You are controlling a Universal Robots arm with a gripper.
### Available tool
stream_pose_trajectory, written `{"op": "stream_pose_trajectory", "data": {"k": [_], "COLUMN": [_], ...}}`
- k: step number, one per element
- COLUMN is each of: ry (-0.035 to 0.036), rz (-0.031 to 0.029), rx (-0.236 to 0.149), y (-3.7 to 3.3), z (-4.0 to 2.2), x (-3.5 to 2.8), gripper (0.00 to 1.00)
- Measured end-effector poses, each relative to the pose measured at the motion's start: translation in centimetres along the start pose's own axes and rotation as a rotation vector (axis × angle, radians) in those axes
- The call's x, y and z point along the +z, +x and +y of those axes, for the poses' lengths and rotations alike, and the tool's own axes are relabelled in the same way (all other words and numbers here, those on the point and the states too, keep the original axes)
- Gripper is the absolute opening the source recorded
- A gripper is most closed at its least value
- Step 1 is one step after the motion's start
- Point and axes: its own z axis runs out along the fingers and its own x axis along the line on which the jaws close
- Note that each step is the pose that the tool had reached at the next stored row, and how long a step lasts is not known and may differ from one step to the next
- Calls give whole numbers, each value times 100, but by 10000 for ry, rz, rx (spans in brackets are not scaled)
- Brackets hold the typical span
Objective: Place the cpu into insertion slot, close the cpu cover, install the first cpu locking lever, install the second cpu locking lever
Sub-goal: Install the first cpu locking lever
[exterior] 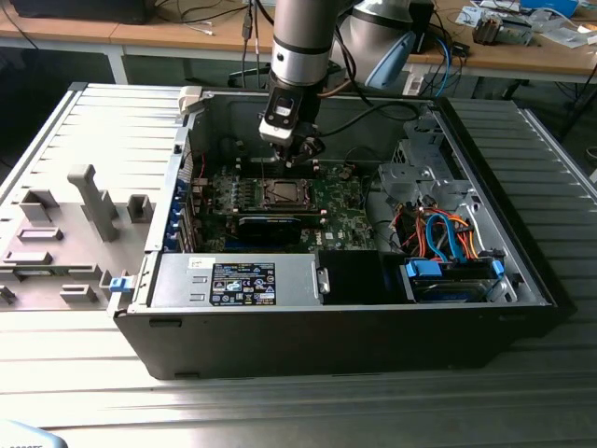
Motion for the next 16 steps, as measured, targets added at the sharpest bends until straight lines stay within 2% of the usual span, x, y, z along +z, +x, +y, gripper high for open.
{"op": "stream_pose_trajectory", "data": {"k": [9,16], "ry": [22,34], "rz": [-21,-33], "rx": [-584,-888], "y": [0,0], "z": [0,0], "x": [0,0], "gripper": [11,11]}}
